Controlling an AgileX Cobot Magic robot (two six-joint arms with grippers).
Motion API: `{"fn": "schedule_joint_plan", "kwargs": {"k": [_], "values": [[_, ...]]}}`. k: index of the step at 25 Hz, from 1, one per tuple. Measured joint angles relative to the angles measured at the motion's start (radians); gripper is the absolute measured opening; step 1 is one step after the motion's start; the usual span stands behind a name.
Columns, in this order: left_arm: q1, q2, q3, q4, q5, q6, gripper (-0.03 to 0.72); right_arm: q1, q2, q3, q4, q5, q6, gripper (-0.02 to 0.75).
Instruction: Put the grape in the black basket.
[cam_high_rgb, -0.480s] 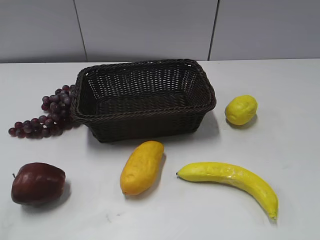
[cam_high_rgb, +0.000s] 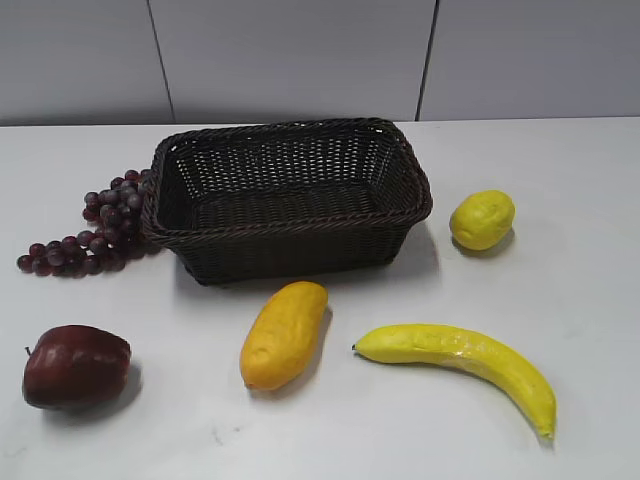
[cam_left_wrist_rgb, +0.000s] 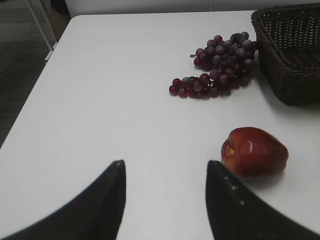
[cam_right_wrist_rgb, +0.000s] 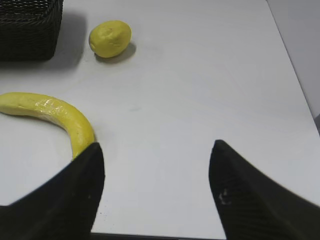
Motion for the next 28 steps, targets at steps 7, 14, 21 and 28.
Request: {"fn": "schedule_joint_plan", "kwargs": {"k": [7, 14, 21, 28], "values": [[0.000, 0.000, 0.000, 0.000, -0.006, 0.000, 0.481, 0.000, 0.000, 0.000, 0.000, 0.000, 0.000, 0.500], [0.000, 0.125, -0.016, -0.041, -0.047, 0.011, 0.481, 0.000, 0.000, 0.000, 0.000, 0.000, 0.000, 0.500], [0.000, 0.385, -0.033, -0.096, -0.230, 0.132, 0.481, 0.000, 0.000, 0.000, 0.000, 0.000, 0.000, 0.500], [0.000, 0.660, -0.065, -0.166, -0.333, 0.268, 0.481, 0.000, 0.000, 0.000, 0.000, 0.000, 0.000, 0.500]]}}
